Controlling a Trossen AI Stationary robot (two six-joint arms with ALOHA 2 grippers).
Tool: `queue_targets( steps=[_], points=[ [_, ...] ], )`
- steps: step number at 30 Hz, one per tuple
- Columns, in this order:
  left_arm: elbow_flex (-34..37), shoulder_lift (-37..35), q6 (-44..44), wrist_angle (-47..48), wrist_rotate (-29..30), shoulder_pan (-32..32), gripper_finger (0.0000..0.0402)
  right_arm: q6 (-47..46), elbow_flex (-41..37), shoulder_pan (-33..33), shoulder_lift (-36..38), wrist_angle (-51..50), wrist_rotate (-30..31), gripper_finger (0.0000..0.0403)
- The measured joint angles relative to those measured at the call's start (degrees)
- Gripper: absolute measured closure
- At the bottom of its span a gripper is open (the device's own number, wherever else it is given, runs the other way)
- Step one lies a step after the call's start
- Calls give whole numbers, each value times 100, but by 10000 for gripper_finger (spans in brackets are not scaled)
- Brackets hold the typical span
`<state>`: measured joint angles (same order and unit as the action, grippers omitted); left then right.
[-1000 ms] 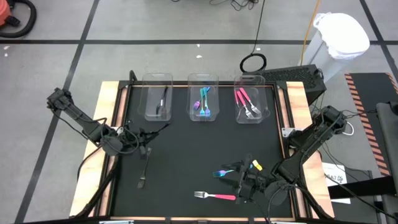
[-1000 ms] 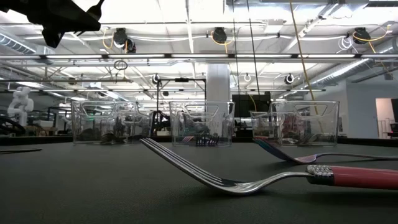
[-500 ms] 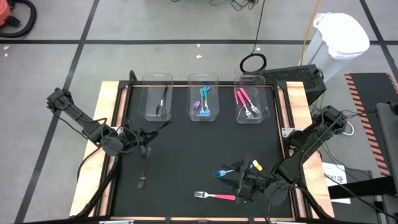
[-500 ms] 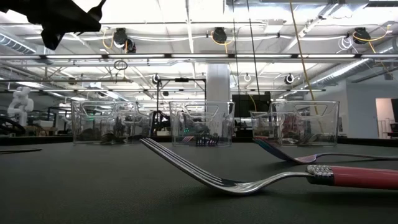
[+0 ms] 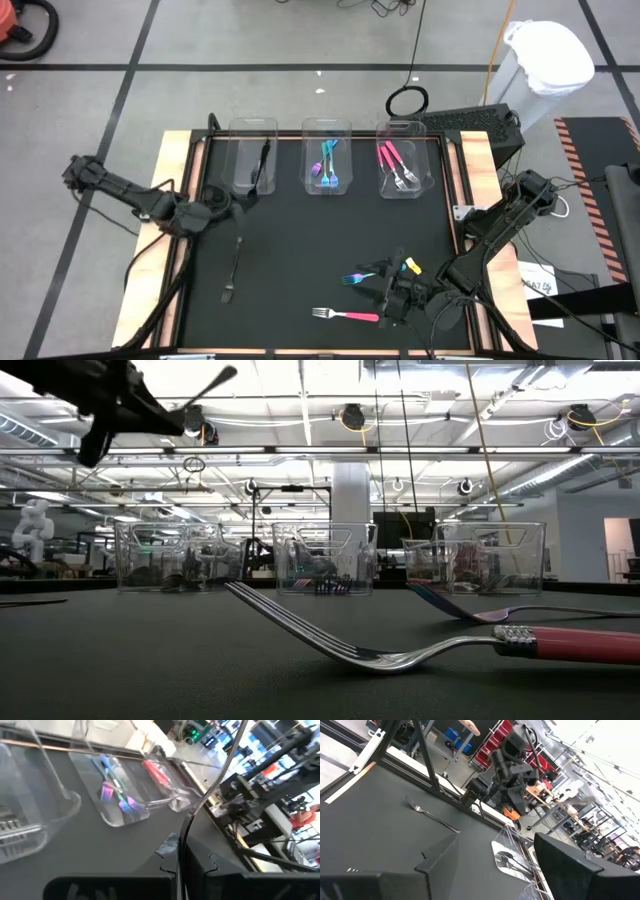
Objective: Sort silverware by color (type)
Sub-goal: Put the black fork into the left transparent bin
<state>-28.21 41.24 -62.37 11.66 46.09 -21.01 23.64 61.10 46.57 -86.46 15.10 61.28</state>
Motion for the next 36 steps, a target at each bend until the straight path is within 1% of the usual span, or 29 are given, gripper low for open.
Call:
queue_targets(
  steps=[2, 7, 9, 11, 15, 18, 20, 25, 36],
  points=[
    [-19, -10, 9, 165, -312, 427, 389, 0, 0, 0, 2, 1, 0, 152],
    [-309, -12, -29, 1248, -818, 1517, 389, 8, 0, 0, 0, 1, 0, 152],
    [-394, -10, -26, 1568, -1194, 1988, 389, 48, 0, 0, 0, 1, 0, 152],
    [-435, -11, 40, 1680, -1673, 2451, 389, 89, 0, 0, 0, 1, -1, 152],
    [-439, 21, 450, 1777, -2702, 3311, 389, 107, 0, -2, 0, 1, -2, 152],
    [-439, 101, 669, 1813, -3294, 3836, 389, 109, 0, -7, 0, 1, -2, 152],
    [-439, 188, 771, 1803, -3566, 4090, 389, 109, 0, -7, 0, 1, -2, 152],
    [-438, 508, 1179, 1784, -3702, 4429, 389, 109, 0, -7, 0, 1, -2, 152],
    [-431, 1189, 1368, 1790, -3712, 4725, 389, 109, 0, -7, 0, -29, -2, 152]
  ],
)
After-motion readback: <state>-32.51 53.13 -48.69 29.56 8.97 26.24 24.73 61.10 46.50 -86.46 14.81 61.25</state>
